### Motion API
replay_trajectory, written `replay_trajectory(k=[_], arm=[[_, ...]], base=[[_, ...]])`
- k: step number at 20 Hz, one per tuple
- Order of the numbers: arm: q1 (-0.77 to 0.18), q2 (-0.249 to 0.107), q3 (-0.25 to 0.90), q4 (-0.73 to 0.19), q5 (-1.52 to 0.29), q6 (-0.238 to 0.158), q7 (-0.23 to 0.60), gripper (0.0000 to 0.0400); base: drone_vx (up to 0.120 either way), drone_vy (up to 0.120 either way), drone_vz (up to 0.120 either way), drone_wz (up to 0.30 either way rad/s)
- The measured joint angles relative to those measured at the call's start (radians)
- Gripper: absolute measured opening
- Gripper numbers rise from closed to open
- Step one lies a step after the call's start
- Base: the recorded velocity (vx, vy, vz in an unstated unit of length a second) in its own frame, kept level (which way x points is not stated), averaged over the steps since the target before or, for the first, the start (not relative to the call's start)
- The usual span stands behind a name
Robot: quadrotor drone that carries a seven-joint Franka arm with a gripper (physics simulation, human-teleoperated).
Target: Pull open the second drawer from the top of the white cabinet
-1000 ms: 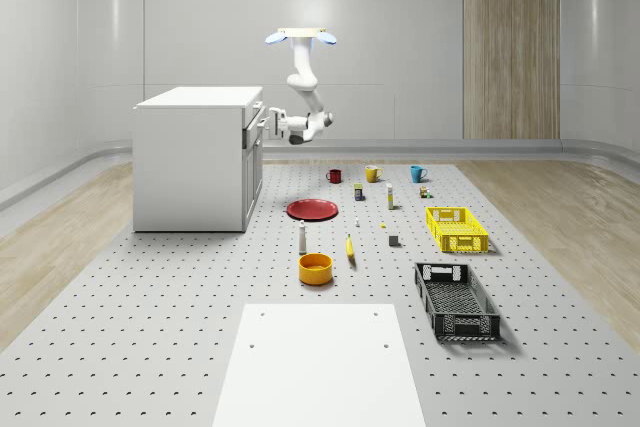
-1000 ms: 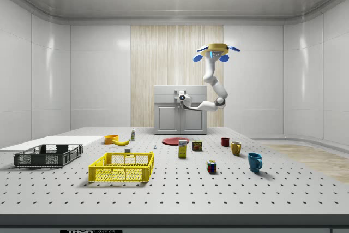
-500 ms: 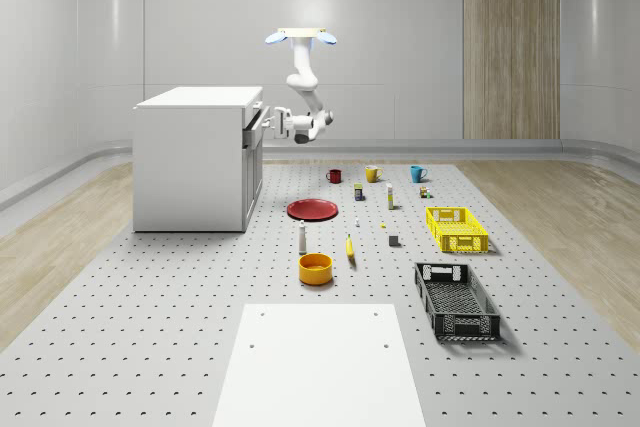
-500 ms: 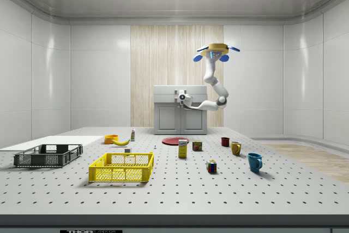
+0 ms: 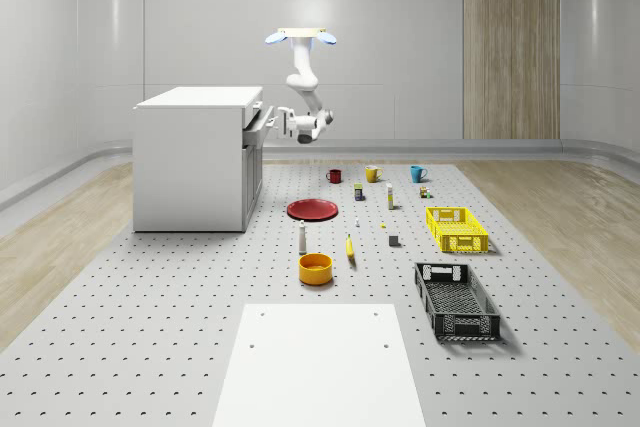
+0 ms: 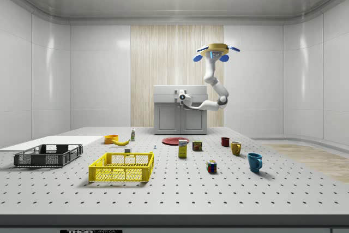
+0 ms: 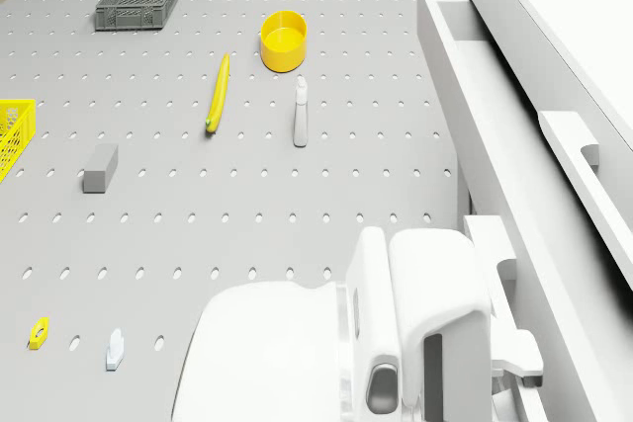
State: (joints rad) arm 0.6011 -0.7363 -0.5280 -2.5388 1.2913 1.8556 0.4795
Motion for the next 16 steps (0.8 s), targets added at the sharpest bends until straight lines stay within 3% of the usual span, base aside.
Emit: replay_trajectory(k=[2, 3, 4, 6, 9, 10, 11, 12, 16], arm=[[-0.007, -0.006, -0.012, 0.003, -0.018, -0.013, 0.020, 0.0134], [-0.009, -0.014, -0.015, 0.010, -0.036, -0.016, 0.058, 0.0169], [-0.009, -0.006, -0.026, 0.002, -0.032, -0.020, -0.003, 0.0152], [-0.016, -0.011, -0.038, 0.006, -0.043, -0.035, 0.005, 0.0132], [-0.024, -0.019, -0.061, 0.013, -0.071, -0.056, 0.031, 0.0138], [-0.024, -0.033, -0.063, 0.025, -0.096, -0.059, 0.100, 0.0204], [-0.022, -0.036, -0.075, 0.023, -0.111, -0.060, 0.045, 0.0179], [-0.022, -0.037, -0.084, 0.024, -0.116, -0.065, 0.051, 0.0170], [-0.008, -0.057, -0.131, 0.035, -0.161, -0.079, 0.091, 0.0183]], base=[[0.000, 0.000, 0.000, 0.000], [0.000, 0.000, 0.000, 0.000], [0.000, 0.000, 0.000, 0.000], [0.000, 0.000, 0.000, 0.000], [0.000, 0.000, 0.000, 0.000], [0.000, 0.000, 0.000, 0.000], [0.000, 0.000, 0.000, 0.000], [0.000, 0.000, 0.000, 0.000], [0.000, 0.000, 0.000, 0.000]])
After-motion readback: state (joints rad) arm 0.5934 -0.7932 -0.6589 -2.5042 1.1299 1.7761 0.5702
